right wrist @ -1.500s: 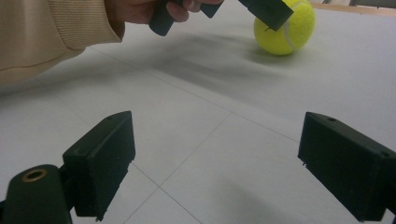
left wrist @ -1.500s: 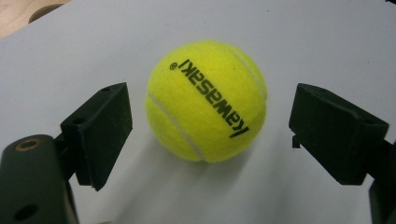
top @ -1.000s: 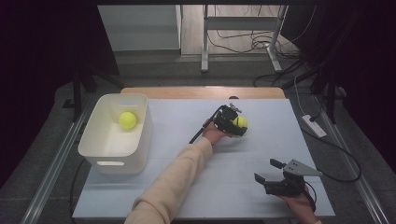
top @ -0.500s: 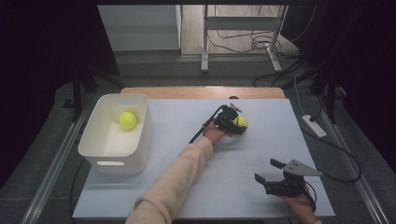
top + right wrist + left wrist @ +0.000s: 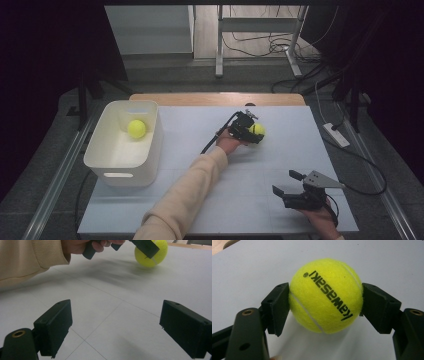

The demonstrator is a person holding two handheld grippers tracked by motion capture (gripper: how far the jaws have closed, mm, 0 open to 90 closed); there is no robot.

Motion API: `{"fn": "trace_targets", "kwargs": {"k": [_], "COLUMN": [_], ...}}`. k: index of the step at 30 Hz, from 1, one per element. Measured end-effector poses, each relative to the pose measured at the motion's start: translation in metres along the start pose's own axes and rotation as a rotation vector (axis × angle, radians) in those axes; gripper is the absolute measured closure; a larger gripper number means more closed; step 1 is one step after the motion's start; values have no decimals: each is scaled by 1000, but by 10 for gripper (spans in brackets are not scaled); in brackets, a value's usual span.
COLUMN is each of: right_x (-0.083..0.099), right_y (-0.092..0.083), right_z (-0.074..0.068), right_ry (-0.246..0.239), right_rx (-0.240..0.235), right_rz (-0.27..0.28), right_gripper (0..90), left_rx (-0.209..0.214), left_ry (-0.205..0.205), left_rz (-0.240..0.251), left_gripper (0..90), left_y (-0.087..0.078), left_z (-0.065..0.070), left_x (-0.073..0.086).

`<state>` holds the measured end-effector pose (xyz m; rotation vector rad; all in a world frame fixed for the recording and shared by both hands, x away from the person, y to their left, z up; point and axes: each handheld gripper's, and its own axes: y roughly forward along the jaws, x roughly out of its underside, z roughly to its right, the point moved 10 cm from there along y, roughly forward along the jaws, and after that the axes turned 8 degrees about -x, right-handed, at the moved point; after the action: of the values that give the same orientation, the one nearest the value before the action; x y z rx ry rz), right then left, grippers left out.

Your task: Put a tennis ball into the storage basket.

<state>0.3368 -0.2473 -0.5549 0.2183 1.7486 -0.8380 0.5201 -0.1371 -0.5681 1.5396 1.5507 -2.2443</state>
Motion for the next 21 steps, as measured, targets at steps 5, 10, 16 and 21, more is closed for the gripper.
{"fn": "trace_targets", "kwargs": {"k": [5, 10, 16, 21], "right_x": [0, 0, 1, 1], "right_y": [0, 0, 1, 2], "right_z": [0, 0, 0, 0], "right_ry": [-1, -3, -3, -7], "right_rx": [1, 2, 2, 3], "right_rz": [-1, -5, -6, -8], "right_gripper": [110, 110, 110, 110], "left_rx": [10, 16, 23, 27], "left_ry": [6, 5, 12, 8], "left_rz": [11, 28, 48, 74], "left_gripper": [279, 278, 278, 278], "left_y": [-7, -15, -26, -38], "left_z": [2, 2, 4, 3], "left_x": [-1, -2, -2, -3]}}
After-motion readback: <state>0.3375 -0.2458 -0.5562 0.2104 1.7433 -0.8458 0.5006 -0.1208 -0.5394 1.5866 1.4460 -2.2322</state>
